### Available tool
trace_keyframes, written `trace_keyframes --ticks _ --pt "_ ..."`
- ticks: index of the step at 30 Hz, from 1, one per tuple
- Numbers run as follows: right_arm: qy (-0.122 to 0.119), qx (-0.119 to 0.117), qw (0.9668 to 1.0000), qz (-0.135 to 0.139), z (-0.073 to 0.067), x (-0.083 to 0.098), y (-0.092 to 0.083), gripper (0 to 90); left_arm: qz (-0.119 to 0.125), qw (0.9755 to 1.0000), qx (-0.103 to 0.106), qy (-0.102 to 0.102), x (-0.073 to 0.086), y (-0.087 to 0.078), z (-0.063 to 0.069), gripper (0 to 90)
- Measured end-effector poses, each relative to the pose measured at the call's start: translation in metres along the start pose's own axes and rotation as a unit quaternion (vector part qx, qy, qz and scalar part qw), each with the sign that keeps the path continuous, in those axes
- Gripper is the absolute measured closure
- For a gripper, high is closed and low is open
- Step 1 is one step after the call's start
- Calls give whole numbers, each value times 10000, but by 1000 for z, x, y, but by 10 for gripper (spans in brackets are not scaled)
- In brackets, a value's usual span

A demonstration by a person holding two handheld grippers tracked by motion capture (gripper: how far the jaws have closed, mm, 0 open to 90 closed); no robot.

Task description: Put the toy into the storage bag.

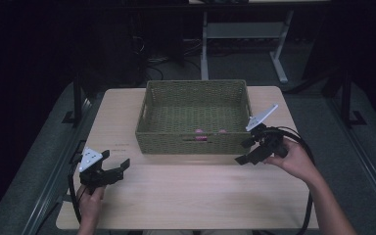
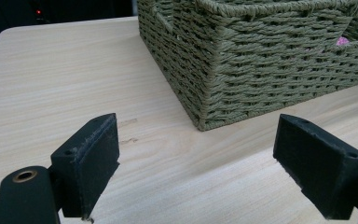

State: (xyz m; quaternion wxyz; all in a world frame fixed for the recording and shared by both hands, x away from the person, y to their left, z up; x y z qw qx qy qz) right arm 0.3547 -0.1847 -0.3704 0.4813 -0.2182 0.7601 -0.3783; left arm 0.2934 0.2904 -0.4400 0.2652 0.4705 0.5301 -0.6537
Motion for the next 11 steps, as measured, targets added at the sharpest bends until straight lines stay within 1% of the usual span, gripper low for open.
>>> trace_keyframes --ticks 5,11 --pt "93 -22 10000 24 -3 14 4 282 11 10000 -2 -5 0 0 0 139" --pt "301 -61 9994 153 -9 37 12 282 6 10000 -5 17 0 0 0 139"
Point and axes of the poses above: each handheld gripper's, and its own axes: y roughly forward along the jaws, x roughly out of its underside, z roughly to its right, the point moved 2 cm from there along y, roughly forward along the jaws, and after that the axes turned 6 degrees about -x, right-handed, at the moved point
